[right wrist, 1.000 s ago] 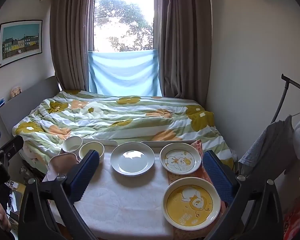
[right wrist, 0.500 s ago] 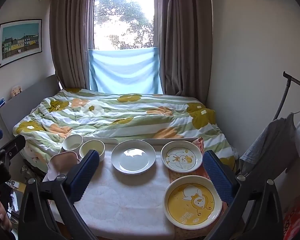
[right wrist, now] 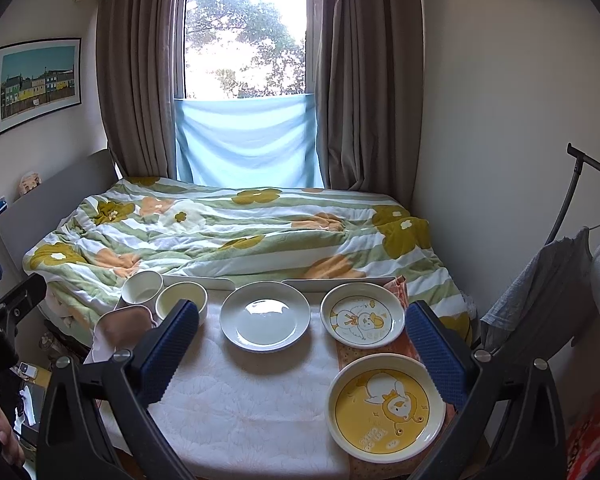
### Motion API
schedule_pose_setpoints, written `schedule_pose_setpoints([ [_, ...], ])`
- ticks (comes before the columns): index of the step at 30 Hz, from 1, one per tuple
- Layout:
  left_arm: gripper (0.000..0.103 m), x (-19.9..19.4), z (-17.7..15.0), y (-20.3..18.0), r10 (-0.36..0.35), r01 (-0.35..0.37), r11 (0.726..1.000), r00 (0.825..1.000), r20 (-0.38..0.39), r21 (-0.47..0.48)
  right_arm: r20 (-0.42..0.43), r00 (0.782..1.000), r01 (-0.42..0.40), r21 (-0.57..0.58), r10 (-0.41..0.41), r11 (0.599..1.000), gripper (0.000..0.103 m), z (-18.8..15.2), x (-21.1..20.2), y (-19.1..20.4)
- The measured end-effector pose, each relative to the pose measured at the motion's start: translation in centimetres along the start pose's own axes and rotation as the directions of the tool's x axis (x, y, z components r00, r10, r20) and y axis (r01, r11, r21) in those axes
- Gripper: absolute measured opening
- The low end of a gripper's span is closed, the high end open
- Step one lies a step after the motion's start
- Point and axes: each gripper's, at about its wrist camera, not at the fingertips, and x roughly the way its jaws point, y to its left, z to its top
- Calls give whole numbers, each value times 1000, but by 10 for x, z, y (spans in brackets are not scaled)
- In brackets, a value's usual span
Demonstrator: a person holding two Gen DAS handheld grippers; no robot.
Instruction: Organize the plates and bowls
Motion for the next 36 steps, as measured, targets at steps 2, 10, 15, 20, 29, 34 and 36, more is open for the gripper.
schedule_pose_setpoints([
  [2, 103, -1, 0, 1, 1, -1, 1000, 1000, 0, 0, -2, 1000, 0, -1, 0, 1000, 103, 0, 2, 0],
  [10, 103, -5, -1, 0, -1, 1, 1000, 1000, 17, -9, 8, 1000, 0, 1, 0, 1000, 103, -1, 3, 1],
  [15, 103, -6, -1, 0, -4, 4, 1000, 1000, 20, -9, 11, 1000, 1, 1, -1, 1000, 103, -5, 0, 2],
  [20, 103, -8, -1, -3, -4, 4, 1000, 1000, 26, -7, 12, 1000, 3, 6, -3, 1000, 103, -5, -1, 2],
  [29, 103, -8, -1, -4, -7, 7, 1000, 1000, 26, -8, 15, 1000, 6, 15, -6, 1000, 103, -8, -5, 0],
  [34, 103, -7, -2, -6, -8, 8, 1000, 1000, 22, -8, 15, 1000, 6, 15, -6, 1000, 103, -8, -5, -1],
  [36, 103, -6, -2, -6, -11, 11, 1000, 1000, 21, -7, 14, 1000, 8, 14, -8, 1000, 103, -9, -5, 0],
])
